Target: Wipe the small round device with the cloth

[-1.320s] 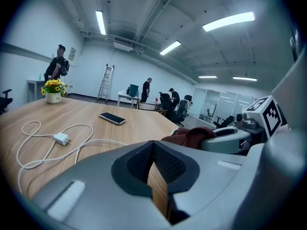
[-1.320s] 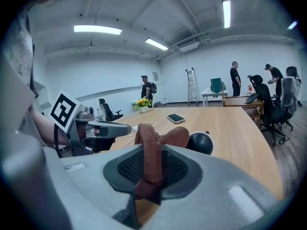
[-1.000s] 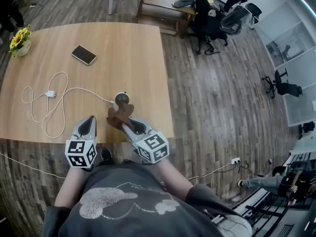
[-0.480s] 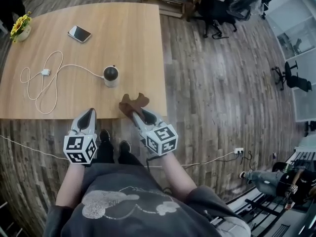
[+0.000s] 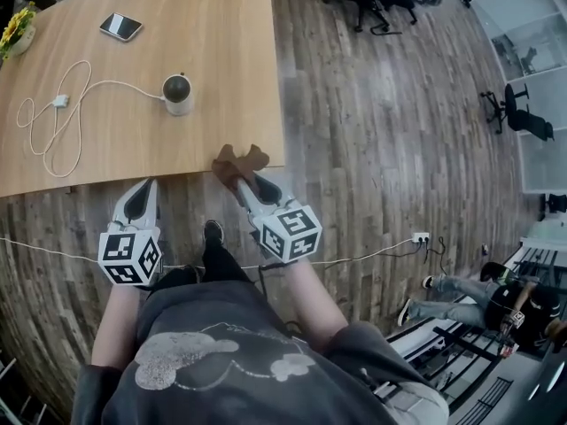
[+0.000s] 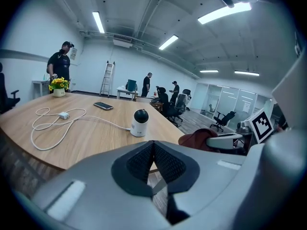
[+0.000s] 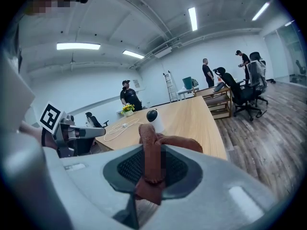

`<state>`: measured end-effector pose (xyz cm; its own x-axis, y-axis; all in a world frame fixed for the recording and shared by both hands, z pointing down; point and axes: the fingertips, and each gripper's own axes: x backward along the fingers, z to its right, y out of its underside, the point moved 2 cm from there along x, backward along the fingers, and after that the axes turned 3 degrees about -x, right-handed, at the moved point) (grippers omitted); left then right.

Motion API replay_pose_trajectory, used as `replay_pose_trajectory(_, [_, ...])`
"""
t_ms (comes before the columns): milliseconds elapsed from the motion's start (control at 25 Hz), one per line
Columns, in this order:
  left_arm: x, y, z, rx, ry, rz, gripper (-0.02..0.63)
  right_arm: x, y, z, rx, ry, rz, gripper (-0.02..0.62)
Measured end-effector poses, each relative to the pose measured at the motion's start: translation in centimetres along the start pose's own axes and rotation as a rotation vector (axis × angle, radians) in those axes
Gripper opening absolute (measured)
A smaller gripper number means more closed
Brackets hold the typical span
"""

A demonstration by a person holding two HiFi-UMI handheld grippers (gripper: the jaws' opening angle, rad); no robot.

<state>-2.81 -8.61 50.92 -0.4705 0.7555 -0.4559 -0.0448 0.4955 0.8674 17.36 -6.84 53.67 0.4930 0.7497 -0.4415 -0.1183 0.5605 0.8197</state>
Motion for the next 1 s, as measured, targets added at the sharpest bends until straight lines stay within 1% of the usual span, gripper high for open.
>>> replay_pose_trajectory(240, [2.1, 2.3, -0.1, 0.0, 0.041, -0.012, 0.02, 0.3, 1.5, -3.2, 0.009, 0.004, 0.006, 0.069])
replay_pose_trajectory(480, [6.1, 4.9, -0.6, 0.0, 0.072, -0.012, 0.02, 2.6, 4.0, -7.5, -0.001, 0.026, 0.019, 0.069])
replay_pose_trajectory(640, [8.9, 5.3, -0.1, -0.004, 0.086, 0.031, 0.02, 5.0, 4.8, -9.7, 0.015, 0.047, 0.052, 0.069])
replay_pose_trajectory(1000, [15.7, 5.8, 0.4, -0.011, 0.113, 0.11, 0.02, 9.5, 6.0, -15.6, 0.058, 0.055, 0.119, 0.069])
